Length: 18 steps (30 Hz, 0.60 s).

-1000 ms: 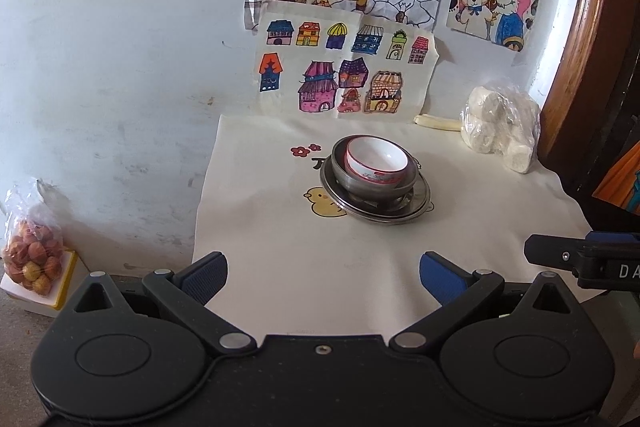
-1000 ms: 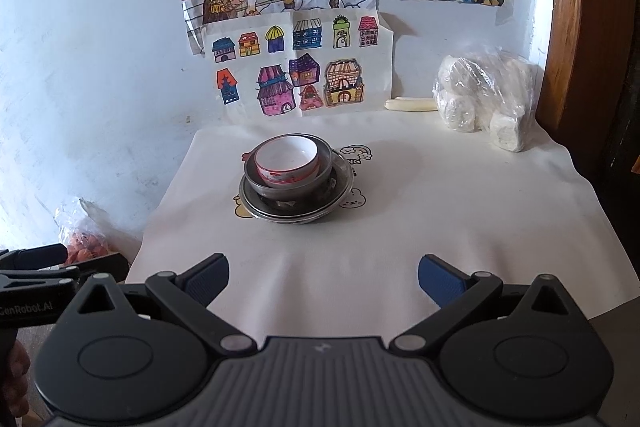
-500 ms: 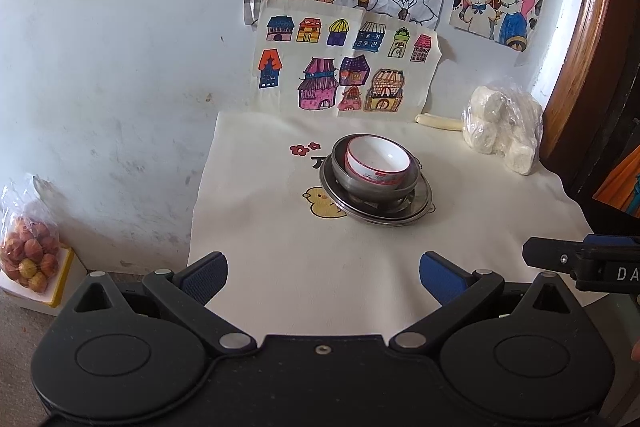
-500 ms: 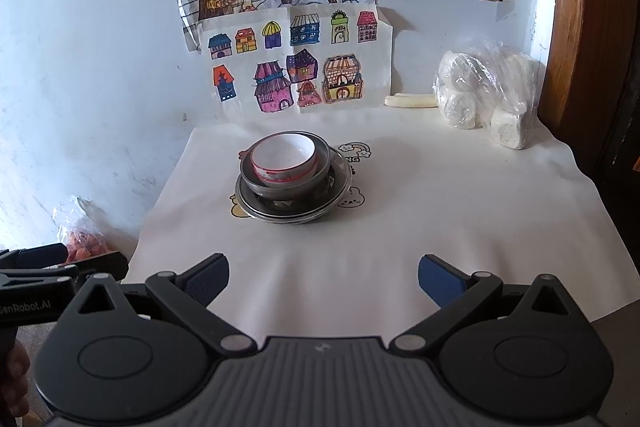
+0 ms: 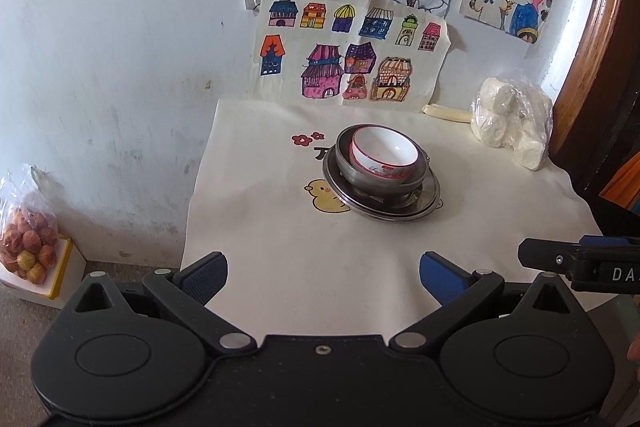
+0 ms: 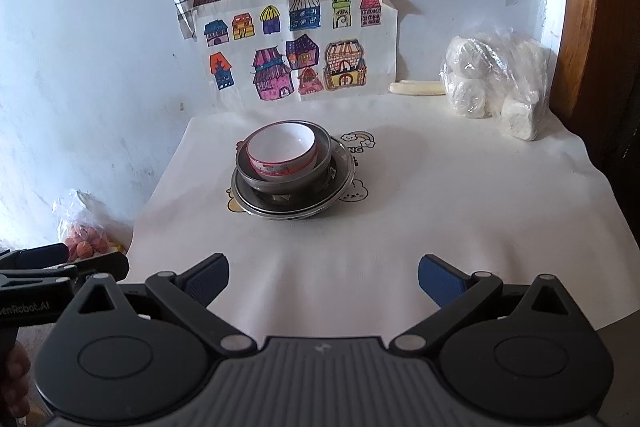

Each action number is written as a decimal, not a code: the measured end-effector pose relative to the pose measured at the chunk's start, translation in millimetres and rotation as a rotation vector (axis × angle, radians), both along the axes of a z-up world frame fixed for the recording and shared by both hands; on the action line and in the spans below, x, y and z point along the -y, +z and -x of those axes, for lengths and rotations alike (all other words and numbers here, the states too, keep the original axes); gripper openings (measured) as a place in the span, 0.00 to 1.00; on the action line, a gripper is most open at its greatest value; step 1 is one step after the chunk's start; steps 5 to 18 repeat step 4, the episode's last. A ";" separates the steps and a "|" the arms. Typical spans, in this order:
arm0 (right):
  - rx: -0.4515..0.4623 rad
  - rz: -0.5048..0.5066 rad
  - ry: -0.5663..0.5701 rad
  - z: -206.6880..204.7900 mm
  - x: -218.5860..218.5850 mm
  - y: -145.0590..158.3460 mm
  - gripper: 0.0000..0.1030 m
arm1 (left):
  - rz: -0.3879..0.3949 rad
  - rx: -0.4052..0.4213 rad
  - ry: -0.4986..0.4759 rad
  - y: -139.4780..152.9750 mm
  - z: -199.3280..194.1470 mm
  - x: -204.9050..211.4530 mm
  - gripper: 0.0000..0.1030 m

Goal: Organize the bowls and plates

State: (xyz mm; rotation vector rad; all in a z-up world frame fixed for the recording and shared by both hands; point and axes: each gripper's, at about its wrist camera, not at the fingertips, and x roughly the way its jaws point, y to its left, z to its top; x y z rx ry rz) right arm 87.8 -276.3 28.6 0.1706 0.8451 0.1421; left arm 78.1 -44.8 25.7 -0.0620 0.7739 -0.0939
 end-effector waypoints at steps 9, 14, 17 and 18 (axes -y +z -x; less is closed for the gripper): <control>-0.015 -0.002 0.008 -7.3 -0.3 -4.2 1.00 | 0.002 -0.012 0.009 -3.0 -4.2 -0.7 0.99; -0.015 -0.002 0.008 -7.3 -0.3 -4.2 1.00 | 0.002 -0.012 0.009 -3.0 -4.2 -0.7 0.99; -0.015 -0.002 0.008 -7.3 -0.3 -4.2 1.00 | 0.002 -0.012 0.009 -3.0 -4.2 -0.7 0.99; -0.015 -0.002 0.008 -7.3 -0.3 -4.2 1.00 | 0.002 -0.012 0.009 -3.0 -4.2 -0.7 0.99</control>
